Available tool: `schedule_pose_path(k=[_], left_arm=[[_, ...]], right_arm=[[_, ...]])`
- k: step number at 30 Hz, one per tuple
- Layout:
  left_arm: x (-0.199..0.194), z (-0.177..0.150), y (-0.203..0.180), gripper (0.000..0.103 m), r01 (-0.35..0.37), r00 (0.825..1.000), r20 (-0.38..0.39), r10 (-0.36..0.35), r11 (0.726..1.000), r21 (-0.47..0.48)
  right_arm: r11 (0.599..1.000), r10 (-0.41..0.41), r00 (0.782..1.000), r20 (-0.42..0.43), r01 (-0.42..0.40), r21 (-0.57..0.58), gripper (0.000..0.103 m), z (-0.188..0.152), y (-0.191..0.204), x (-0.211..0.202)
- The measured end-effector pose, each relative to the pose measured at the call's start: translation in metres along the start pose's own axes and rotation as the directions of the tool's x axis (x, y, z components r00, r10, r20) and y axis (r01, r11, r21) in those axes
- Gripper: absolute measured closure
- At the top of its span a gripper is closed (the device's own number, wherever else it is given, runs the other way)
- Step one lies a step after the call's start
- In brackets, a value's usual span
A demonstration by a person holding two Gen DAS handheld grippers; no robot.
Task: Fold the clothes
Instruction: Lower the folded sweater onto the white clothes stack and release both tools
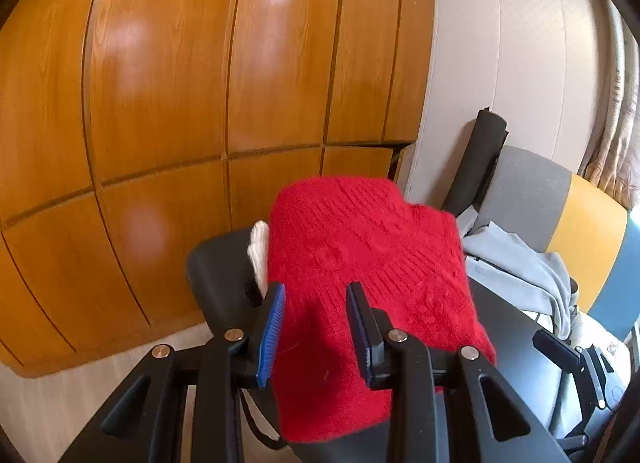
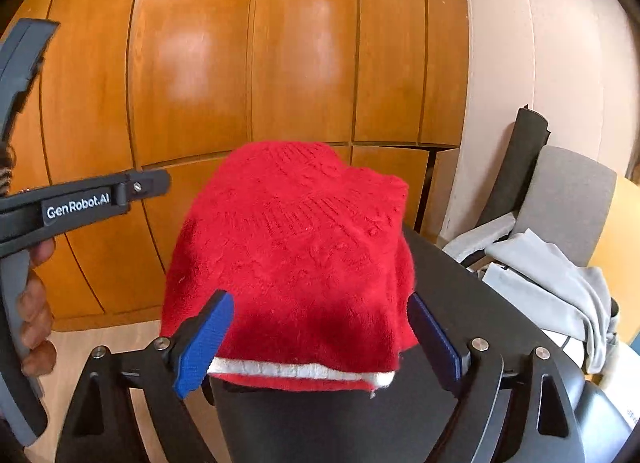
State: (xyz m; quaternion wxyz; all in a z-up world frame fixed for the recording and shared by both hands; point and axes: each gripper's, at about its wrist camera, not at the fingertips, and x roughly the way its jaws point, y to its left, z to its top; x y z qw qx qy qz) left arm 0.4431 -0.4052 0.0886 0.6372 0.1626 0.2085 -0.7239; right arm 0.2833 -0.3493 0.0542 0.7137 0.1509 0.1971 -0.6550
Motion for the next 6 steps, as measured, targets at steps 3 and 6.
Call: schedule_pose_path(k=[3,6], left_arm=[[0.0006,-0.0031,-0.0018,0.071,0.006,1.0,-0.005,-0.006,1.0,-0.007],[-0.0011,-0.0055,-0.0078,0.071,-0.018,1.0,0.004,0.018,1.0,0.02]], right_arm=[[1.0,0.004,1.0,0.001,-0.004,0.012,0.011,-0.0035,-0.0055,-0.0021],[1.0,0.002,1.0,-0.005,-0.002,0.021,0.011,-0.0046,-0.0068,0.0015]])
